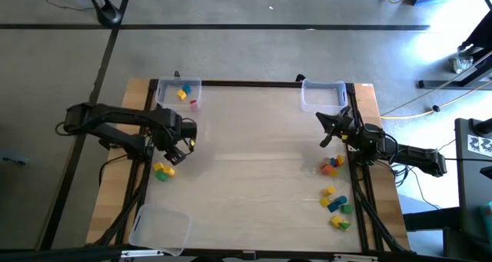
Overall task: Sort blocks by size
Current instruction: Put the left yellow cube block into the top left transparent bin
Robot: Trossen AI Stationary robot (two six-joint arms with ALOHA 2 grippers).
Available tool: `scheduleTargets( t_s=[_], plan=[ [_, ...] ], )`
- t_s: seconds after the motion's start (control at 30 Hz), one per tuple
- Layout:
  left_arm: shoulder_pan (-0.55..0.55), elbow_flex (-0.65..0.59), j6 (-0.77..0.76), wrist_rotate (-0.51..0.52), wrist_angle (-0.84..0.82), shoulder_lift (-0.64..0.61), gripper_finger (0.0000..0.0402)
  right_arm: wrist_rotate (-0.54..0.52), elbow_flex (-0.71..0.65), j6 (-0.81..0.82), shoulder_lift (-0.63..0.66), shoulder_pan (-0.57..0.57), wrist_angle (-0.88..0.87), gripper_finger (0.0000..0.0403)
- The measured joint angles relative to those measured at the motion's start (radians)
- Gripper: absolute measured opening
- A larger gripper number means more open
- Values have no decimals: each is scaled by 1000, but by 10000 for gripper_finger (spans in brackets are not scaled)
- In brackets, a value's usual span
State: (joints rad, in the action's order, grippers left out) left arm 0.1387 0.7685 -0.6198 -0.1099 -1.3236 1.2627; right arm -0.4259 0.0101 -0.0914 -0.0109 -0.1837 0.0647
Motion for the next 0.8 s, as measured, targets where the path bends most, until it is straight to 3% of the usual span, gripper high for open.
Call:
scheduleTargets(
  t_s=[0.47, 0.8],
  plan=[
    [0, 3, 241, -81, -28, 262, 177, 0, -1, 5, 0, 0, 12, 17],
    [0, 2, 318, -88, -65, 416, 81, 0, -1, 8, 0, 0, 13, 17]
  ],
)
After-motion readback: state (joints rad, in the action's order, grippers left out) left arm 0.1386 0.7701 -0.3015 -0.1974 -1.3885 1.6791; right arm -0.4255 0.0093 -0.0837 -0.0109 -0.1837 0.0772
